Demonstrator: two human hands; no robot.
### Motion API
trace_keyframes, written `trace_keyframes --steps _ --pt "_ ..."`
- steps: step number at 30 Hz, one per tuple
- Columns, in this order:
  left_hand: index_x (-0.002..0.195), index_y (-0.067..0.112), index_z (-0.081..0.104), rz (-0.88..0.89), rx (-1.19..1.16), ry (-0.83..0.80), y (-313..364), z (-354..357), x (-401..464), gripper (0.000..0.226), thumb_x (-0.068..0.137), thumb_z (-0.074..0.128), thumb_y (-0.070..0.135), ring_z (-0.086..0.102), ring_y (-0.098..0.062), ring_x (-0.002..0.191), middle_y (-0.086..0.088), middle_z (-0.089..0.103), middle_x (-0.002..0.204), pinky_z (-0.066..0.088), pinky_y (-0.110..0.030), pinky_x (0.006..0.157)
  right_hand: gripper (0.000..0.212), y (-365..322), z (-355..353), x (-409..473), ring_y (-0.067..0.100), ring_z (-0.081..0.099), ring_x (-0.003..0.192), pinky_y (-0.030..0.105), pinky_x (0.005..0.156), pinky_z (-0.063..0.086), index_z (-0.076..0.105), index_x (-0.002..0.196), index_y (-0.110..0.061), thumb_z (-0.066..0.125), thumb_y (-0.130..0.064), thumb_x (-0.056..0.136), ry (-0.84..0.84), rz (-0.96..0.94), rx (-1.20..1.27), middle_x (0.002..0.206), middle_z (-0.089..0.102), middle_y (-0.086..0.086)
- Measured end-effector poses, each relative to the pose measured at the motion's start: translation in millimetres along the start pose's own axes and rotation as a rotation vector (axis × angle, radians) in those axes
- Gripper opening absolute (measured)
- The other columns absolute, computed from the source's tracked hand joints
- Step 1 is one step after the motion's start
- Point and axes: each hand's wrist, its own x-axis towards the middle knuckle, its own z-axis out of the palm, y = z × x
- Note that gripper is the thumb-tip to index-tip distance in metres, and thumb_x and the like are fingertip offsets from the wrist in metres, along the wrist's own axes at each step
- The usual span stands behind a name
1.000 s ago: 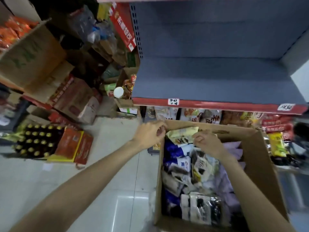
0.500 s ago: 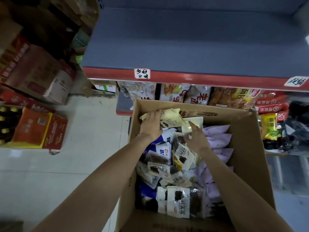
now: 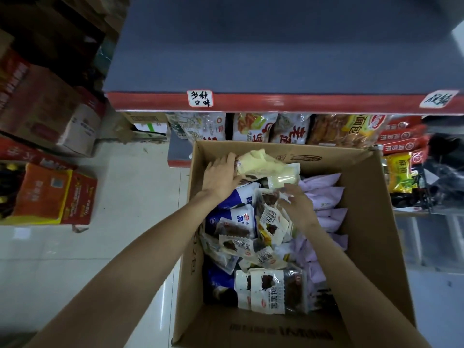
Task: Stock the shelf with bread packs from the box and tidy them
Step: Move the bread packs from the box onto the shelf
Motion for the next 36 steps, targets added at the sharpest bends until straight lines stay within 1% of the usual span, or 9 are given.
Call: trace_keyframes --steps 4,9,14,18,21,25,28,31,36 --pt "0.115 0.015 0.047 -0.111 -0.400 0.050 6.6 -77.3 -38.2 0.048 0.090 0.050 0.055 0.063 -0.020 0.091 -0.001 0.065 0.106 0.047 -0.032 0.066 0.026 -38.7 -32.0 -38.2 0.029 0.056 0.113 0.036 0.091 0.045 0.056 0.119 -0.009 0.053 -0.008 0.093 -0.021 -0.071 0.103 0.119 0.061 0.011" --pt "0.113 0.023 0.055 -0.159 -0.716 0.234 5.1 -179.3 -82.2 0.049 0.087 0.047 0.063 0.065 -0.015 0.098 0.010 0.068 0.104 0.052 -0.036 0.081 0.027 -123.7 -73.8 -86.4 0.021 0.067 0.084 0.042 0.082 0.053 0.062 0.113 -0.012 0.053 -0.001 0.090 0.114 -0.444 0.006 0.092 0.070 -0.005" --pt "0.104 0.025 0.053 -0.055 -0.667 0.537 9.8 -287.5 -107.1 0.028 0.091 0.050 0.049 0.060 -0.006 0.087 0.017 0.063 0.094 0.047 -0.025 0.072 0.024 -244.6 -121.8 -127.2 0.016 0.065 0.085 0.032 0.075 0.054 0.066 0.109 -0.013 0.050 -0.008 0.091 0.491 -0.960 -0.156 0.099 0.071 -0.001" --pt "0.101 0.033 0.050 0.025 -0.622 0.759 7.0 -354.9 -119.2 0.030 0.088 0.048 0.060 0.063 -0.003 0.085 0.026 0.060 0.087 0.050 -0.027 0.071 0.025 -324.9 -151.6 -139.7 0.022 0.061 0.093 0.031 0.080 0.047 0.066 0.109 -0.010 0.050 -0.009 0.089 0.867 -1.243 -0.252 0.104 0.069 0.003" --pt "0.103 0.032 0.051 0.066 -0.610 0.909 5.1 -394.7 -122.3 0.033 0.088 0.046 0.060 0.063 -0.002 0.088 0.024 0.062 0.091 0.053 -0.032 0.074 0.032 -374.2 -174.6 -137.5 0.027 0.056 0.105 0.035 0.086 0.042 0.060 0.118 -0.007 0.052 -0.008 0.086 0.991 -1.288 -0.325 0.117 0.063 0.008" --pt "0.116 0.022 0.054 0.123 -0.663 1.028 2.4 -441.1 -114.0 0.034 0.094 0.049 0.048 0.062 -0.005 0.096 0.018 0.062 0.101 0.051 -0.029 0.081 0.045 -421.8 -194.4 -124.1 0.031 0.052 0.116 0.042 0.093 0.040 0.053 0.127 -0.004 0.056 -0.011 0.082 1.012 -1.230 -0.504 0.128 0.056 0.012" --pt "0.114 0.023 0.054 0.136 -0.757 1.045 2.9 -475.2 -100.1 0.029 0.095 0.050 0.043 0.059 -0.003 0.099 0.019 0.061 0.102 0.049 -0.028 0.088 0.046 -434.8 -198.0 -115.1 0.033 0.054 0.110 0.041 0.086 0.043 0.057 0.123 -0.005 0.065 -0.009 0.077 1.050 -1.188 -0.607 0.121 0.059 0.012" --pt "0.106 0.025 0.054 0.128 -0.864 1.037 0.1 -509.2 -76.6 0.028 0.093 0.051 0.049 0.061 -0.004 0.099 0.018 0.063 0.102 0.050 -0.037 0.093 0.042 -438.3 -199.2 -111.4 0.030 0.053 0.101 0.038 0.079 0.039 0.062 0.115 -0.007 0.069 -0.008 0.074 1.129 -1.183 -0.638 0.112 0.061 0.011" --pt "0.110 0.016 0.051 0.131 -0.898 1.056 2.6 -550.2 -30.9 0.035 0.094 0.049 0.048 0.061 -0.013 0.098 0.009 0.062 0.103 0.048 -0.043 0.093 0.041 -442.8 -201.2 -111.1 0.032 0.057 0.095 0.040 0.081 0.038 0.064 0.111 -0.008 0.075 -0.018 0.073 1.145 -1.168 -0.727 0.106 0.062 0.011"
